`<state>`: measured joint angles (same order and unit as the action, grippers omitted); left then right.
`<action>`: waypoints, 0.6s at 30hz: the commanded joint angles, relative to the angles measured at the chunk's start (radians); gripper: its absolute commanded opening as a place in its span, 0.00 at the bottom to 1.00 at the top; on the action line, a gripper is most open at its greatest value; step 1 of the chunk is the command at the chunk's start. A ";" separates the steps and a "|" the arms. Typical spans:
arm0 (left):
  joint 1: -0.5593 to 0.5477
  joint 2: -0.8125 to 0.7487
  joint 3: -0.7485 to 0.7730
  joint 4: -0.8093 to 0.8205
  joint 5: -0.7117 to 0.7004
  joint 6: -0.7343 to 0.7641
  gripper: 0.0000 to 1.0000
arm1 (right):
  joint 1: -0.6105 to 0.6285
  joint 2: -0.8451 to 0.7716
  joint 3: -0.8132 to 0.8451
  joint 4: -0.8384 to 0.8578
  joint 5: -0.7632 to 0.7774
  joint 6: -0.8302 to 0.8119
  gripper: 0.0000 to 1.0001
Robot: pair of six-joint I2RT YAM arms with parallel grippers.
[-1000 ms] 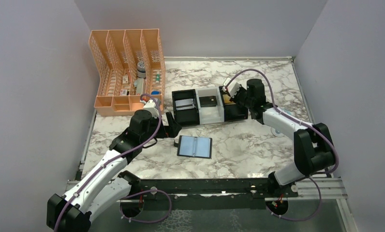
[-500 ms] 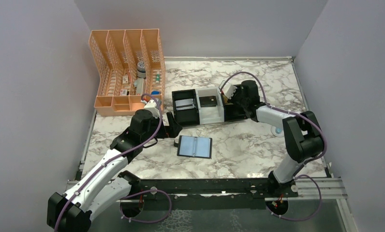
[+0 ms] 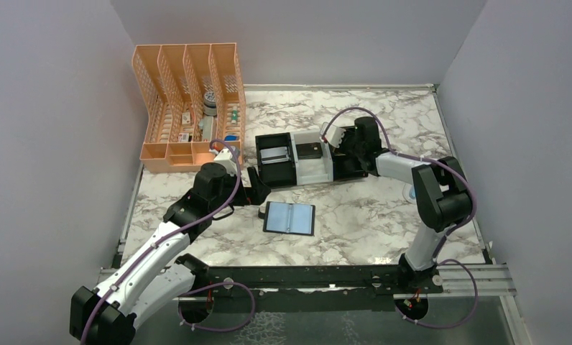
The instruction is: Take the credit cards out of the card holder
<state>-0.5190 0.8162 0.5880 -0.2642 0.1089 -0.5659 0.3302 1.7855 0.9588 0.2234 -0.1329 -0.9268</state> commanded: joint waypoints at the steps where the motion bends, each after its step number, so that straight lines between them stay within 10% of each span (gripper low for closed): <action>1: -0.001 -0.010 0.001 -0.001 0.023 0.003 0.99 | 0.001 0.032 0.056 -0.075 -0.083 -0.069 0.06; 18: -0.002 0.043 0.012 -0.006 0.050 0.011 0.99 | 0.000 0.028 0.055 -0.122 -0.103 -0.105 0.22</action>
<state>-0.5190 0.8577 0.5880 -0.2665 0.1249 -0.5652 0.3302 1.8065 1.0119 0.1192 -0.2020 -1.0042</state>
